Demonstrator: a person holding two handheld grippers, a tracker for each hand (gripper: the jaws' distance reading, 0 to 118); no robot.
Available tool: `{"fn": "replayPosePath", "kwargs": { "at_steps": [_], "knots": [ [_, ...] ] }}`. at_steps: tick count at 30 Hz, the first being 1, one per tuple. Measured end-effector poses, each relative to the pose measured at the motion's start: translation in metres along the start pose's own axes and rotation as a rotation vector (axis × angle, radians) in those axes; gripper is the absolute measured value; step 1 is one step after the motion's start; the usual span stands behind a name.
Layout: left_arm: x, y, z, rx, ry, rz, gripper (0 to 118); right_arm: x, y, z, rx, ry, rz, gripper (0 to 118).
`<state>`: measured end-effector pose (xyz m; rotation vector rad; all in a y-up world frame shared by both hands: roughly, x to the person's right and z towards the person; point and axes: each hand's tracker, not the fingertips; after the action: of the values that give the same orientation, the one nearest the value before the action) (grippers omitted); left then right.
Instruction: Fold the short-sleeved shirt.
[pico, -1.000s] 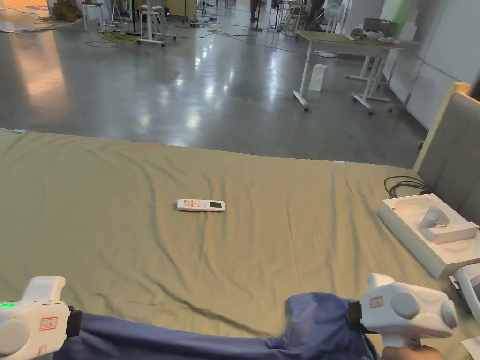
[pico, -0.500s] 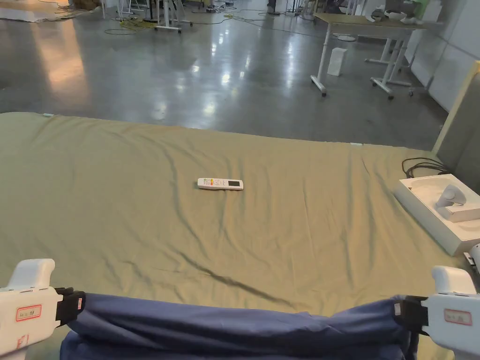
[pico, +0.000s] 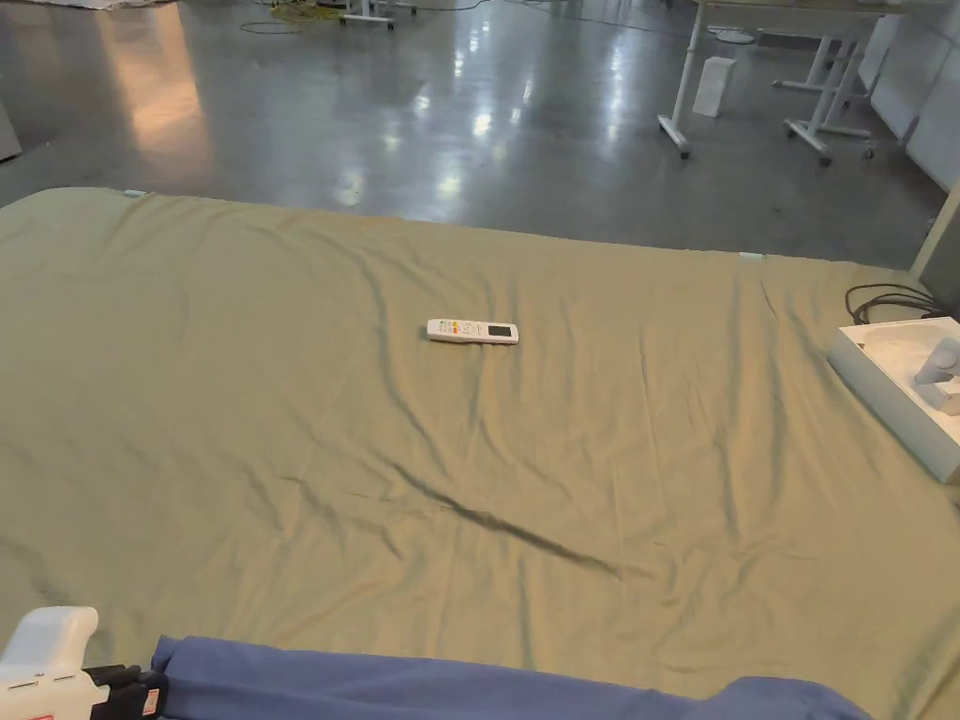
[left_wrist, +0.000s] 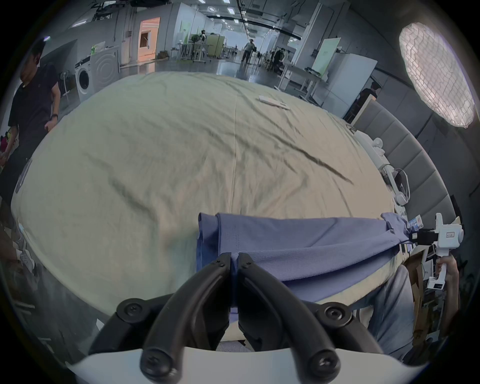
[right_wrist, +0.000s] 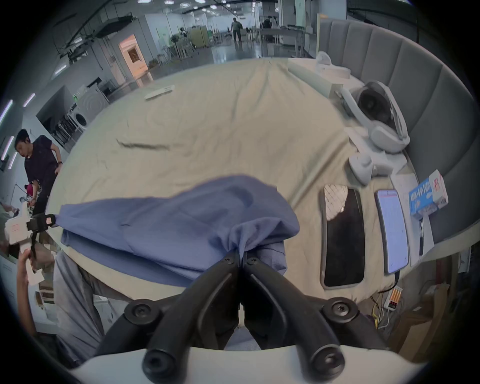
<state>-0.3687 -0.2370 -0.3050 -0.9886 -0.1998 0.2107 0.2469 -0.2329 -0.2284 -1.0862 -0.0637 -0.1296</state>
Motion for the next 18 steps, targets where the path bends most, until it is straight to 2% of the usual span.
{"fn": "replayPosePath", "kwargs": {
  "at_steps": [3,5,7,15,16,18],
  "knots": [
    [-0.004,-0.005,-0.007,-0.027,0.001,0.013,6,0.001,-0.011,-0.014,-0.045,-0.017,0.005,0],
    [-0.006,-0.008,-0.01,-0.052,-0.002,0.012,6,-0.004,-0.017,-0.019,-0.073,-0.047,0.044,0],
    [-0.007,-0.012,-0.011,-0.077,0.0,-0.002,6,0.003,-0.019,-0.026,-0.066,-0.05,0.031,0],
    [-0.002,-0.023,-0.034,-0.187,0.034,-0.04,9,0.003,-0.02,-0.05,-0.068,-0.101,0.07,2],
    [-0.002,-0.024,-0.039,-0.205,0.05,-0.041,9,0.003,-0.019,-0.053,-0.048,-0.107,0.074,4],
    [-0.006,-0.026,-0.045,-0.195,0.044,-0.045,17,0.002,-0.017,-0.056,-0.044,-0.13,0.079,21]
  ]
}}
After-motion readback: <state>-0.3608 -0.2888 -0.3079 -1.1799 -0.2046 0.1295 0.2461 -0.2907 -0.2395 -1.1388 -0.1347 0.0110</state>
